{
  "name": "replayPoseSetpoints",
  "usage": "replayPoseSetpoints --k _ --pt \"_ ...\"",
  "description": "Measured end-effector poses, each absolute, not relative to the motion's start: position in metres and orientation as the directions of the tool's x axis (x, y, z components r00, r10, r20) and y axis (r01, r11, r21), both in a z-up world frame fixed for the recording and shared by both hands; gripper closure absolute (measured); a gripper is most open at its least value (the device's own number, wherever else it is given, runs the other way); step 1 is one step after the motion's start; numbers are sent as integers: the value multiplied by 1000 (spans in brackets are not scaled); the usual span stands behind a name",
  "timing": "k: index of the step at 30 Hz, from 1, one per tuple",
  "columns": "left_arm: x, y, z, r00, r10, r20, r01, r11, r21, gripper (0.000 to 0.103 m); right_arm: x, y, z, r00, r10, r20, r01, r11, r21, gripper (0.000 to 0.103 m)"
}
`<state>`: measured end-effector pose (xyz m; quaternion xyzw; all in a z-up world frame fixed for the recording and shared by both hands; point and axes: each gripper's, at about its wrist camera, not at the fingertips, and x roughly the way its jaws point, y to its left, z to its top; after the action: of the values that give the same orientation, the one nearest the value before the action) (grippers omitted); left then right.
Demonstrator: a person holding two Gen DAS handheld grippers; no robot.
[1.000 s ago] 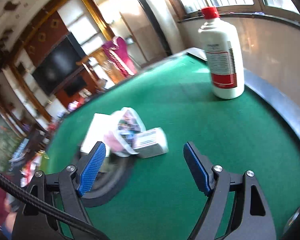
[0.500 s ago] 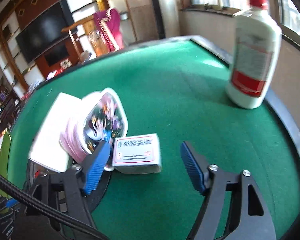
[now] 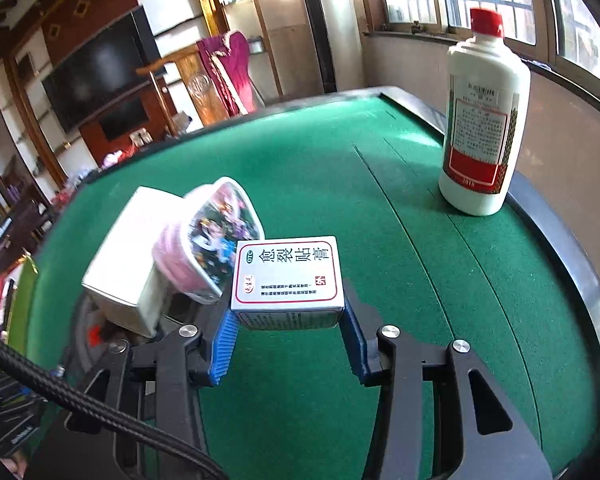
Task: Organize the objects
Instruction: 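Grasp the white medicine box with the right gripper while the left lifts the marker, then carry the black marker and white medicine box over the tray with both grippers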
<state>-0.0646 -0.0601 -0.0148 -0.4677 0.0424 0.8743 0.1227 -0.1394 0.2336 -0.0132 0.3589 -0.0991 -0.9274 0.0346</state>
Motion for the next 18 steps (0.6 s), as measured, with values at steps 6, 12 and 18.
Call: replayPoseSetpoints --k 6,12,18 --pt "-63 -59 -10 -556 168 -814 -251 -968 -29 94 -115 207 8 -779 -208 -592 94 -971 219 58" --pt "-60 -63 3 -607 149 -780 -225 -974 -11 94 -103 166 7 -743 -336 -579 236 -941 242 58" --pt "-55 -64 18 -672 112 -732 -196 -980 29 94 -93 129 0 -712 -391 -583 334 -919 208 58"
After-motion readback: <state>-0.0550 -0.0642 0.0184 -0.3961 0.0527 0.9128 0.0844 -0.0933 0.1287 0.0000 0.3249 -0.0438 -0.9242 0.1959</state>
